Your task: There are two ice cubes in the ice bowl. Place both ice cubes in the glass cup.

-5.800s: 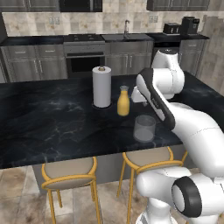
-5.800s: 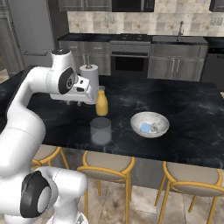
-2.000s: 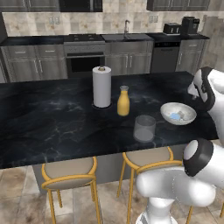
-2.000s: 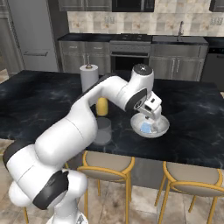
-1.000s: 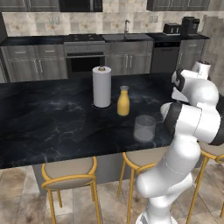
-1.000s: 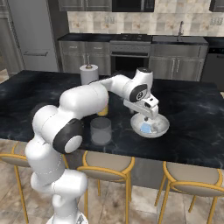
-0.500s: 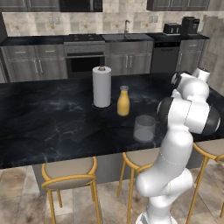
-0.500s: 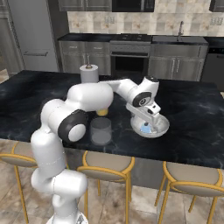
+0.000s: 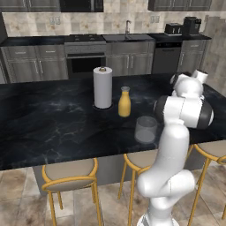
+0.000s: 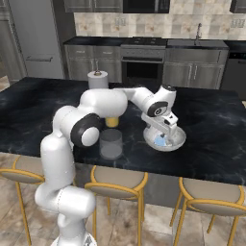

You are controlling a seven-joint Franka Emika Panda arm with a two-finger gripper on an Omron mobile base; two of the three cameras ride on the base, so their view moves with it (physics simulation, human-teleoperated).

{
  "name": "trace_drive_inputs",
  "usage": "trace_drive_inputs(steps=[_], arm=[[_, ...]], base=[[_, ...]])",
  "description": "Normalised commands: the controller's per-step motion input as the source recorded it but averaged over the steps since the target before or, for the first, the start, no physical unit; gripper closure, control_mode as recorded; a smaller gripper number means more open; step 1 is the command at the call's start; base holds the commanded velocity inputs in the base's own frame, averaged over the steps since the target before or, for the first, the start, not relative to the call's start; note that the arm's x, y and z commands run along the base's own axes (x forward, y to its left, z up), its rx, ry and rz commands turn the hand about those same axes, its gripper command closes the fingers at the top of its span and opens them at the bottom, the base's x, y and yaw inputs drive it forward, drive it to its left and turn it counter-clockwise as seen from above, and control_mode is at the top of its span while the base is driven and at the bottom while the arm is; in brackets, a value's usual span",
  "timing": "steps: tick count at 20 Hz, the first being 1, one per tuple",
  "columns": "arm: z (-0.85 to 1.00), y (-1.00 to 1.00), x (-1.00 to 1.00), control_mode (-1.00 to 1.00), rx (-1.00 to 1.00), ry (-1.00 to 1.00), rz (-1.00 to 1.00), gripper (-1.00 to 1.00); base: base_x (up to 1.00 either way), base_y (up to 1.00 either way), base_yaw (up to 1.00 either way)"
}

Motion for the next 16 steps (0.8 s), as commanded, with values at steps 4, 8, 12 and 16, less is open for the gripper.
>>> trace_drive_inputs(steps=[4, 8, 12, 16], arm=[[-0.34, -0.23, 0.12, -1.00, 0.00, 0.01, 0.00, -1.00], [-0.30, -0.19, 0.07, -1.00, 0.00, 0.01, 0.00, -1.00], [-0.12, -0.04, 0.21, -1.00, 0.00, 0.00, 0.00, -1.00], [-0.03, 0.00, 0.35, -1.00, 0.00, 0.00, 0.00, -1.00]], base=[[0.00, 0.00, 0.00], [0.00, 0.00, 0.00], [0.00, 0.00, 0.00], [0.00, 0.00, 0.00]])
